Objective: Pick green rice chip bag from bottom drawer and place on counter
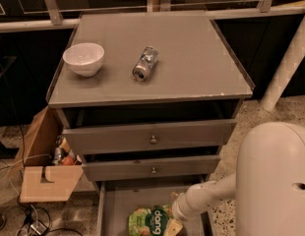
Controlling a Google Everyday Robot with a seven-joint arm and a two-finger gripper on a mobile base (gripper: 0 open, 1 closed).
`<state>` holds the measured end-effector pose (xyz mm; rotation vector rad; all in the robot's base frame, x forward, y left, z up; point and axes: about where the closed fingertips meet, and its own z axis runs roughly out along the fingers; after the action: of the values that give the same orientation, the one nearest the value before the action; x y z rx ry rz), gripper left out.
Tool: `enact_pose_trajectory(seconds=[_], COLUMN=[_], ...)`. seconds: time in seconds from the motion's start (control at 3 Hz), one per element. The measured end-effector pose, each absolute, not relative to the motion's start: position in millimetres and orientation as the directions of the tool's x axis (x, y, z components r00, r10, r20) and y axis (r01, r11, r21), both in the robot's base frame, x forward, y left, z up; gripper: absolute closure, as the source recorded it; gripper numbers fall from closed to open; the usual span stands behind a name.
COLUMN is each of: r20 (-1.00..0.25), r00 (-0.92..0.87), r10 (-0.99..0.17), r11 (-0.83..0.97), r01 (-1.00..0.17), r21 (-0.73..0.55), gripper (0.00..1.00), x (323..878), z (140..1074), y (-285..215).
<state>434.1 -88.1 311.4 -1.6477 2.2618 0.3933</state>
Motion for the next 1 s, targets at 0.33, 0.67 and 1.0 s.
enact_pose_trajectory(seconds=[0.33,0.67,1.0], r20=[-0.446,-0.499,-0.554], r00=[-0.286,-0.271,-0.23], r10=[-0.848,-0.823,-0.8], r11=[0.285,0.27,0.246], r01=[-0.956,-0.96,-0.968], r21=[0.072,0.075,0.047], gripper=[0.0,0.0,0.0], x=[426.6,433.9,459.0], z=[294.6,271.7,247.0], y=[-75.5,-62.4,-50.7])
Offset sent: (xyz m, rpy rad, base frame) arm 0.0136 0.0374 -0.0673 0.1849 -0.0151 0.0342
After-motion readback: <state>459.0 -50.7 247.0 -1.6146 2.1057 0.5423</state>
